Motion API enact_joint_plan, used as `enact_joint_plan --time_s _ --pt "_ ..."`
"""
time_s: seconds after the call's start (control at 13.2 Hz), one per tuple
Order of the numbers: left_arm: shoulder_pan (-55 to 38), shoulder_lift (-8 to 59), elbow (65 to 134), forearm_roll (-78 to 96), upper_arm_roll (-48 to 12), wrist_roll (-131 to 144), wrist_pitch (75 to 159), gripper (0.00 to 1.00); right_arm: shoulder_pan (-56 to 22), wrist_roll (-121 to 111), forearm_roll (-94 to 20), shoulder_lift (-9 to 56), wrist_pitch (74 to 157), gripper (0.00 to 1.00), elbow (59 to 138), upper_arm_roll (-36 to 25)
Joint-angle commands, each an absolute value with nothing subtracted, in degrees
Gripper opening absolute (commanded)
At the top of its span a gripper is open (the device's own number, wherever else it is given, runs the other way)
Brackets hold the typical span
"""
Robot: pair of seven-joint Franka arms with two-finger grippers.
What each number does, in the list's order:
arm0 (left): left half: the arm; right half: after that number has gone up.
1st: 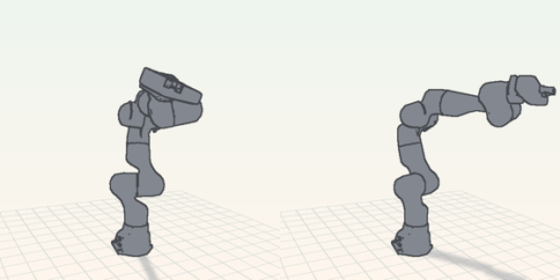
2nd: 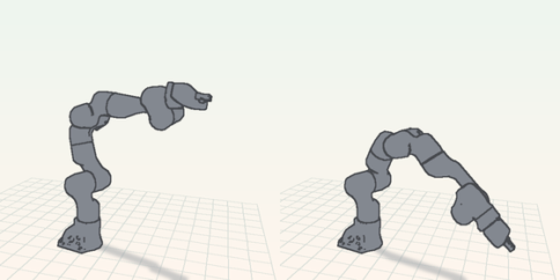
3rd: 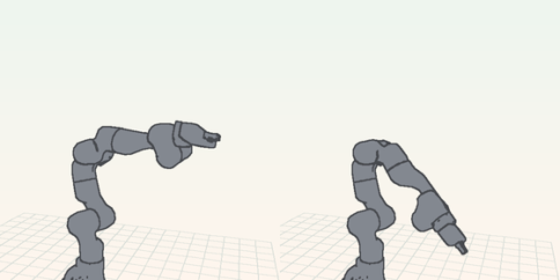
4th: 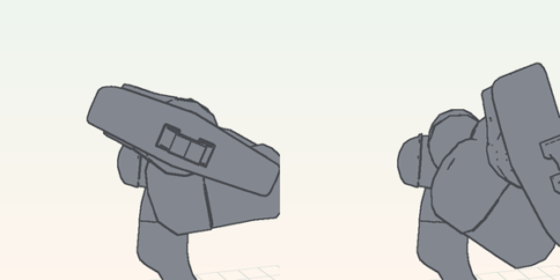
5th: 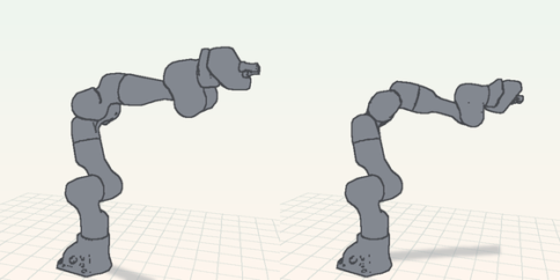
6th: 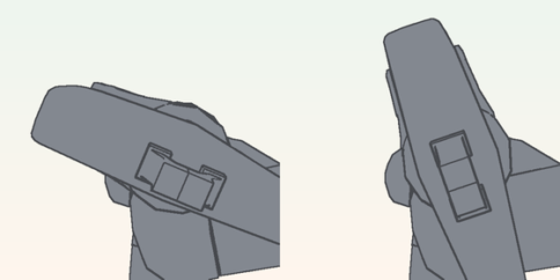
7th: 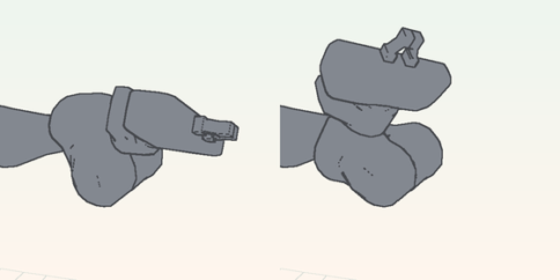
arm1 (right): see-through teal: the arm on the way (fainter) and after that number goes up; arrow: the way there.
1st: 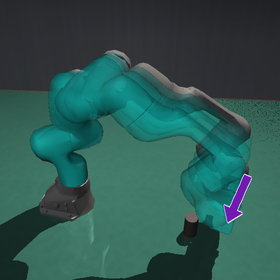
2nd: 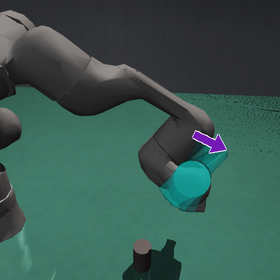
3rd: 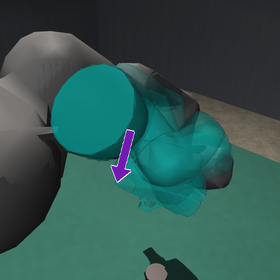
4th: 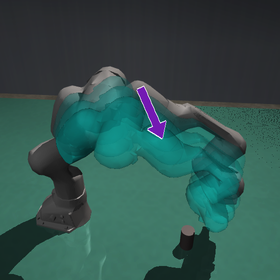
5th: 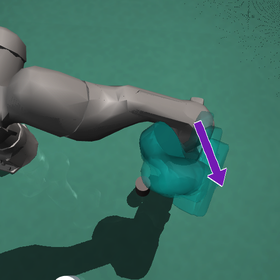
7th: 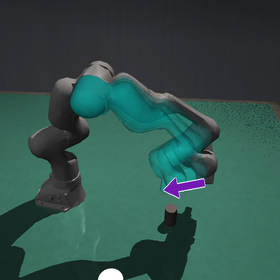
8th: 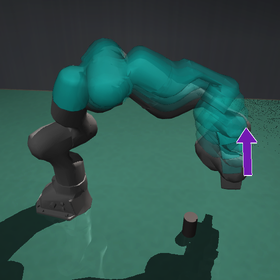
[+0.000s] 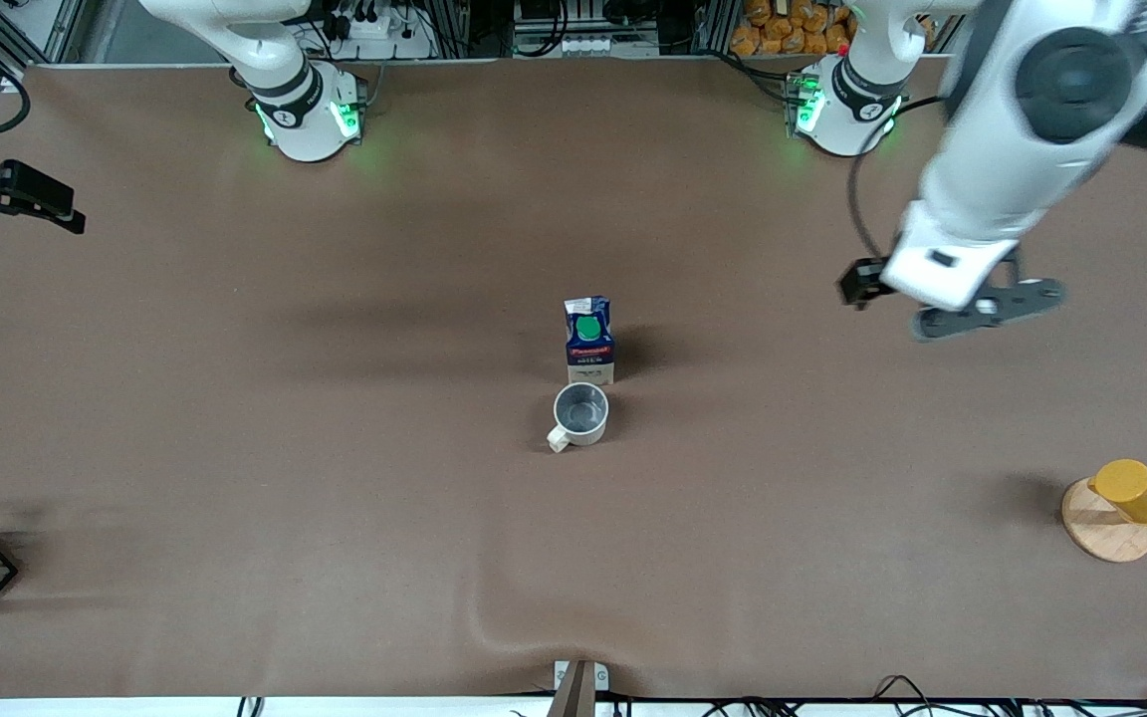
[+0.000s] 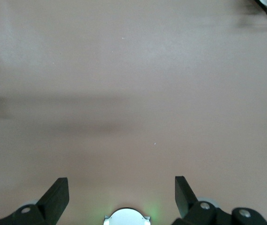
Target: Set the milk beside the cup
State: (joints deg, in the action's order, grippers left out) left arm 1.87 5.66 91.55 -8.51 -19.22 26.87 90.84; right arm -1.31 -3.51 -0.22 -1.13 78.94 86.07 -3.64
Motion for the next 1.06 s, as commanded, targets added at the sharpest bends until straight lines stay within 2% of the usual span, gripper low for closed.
enact_joint_plan --time_s 0.0,0.23,0.53,0.98 --pt "3.87 2.21 93.08 -4.93 -14.09 14.62 88.95 1.0 -1.41 -1.5 -1.15 -3.51 79.45 1.0 86.75 -3.78" --pt "2.9 -0.34 92.99 0.42 -8.28 6.62 88.86 1.0 -1.58 -1.14 -1.32 -3.08 79.36 1.0 87.01 -3.78" --pt "3.07 -0.44 88.69 0.44 -7.38 2.12 85.61 1.0 -4.83 -1.14 -1.41 -2.9 81.21 1.0 87.01 -3.43" --pt "3.34 -0.08 89.03 -1.76 -7.91 3.34 85.87 1.0 -4.13 -1.76 -1.41 -3.43 79.64 1.0 87.89 -3.69"
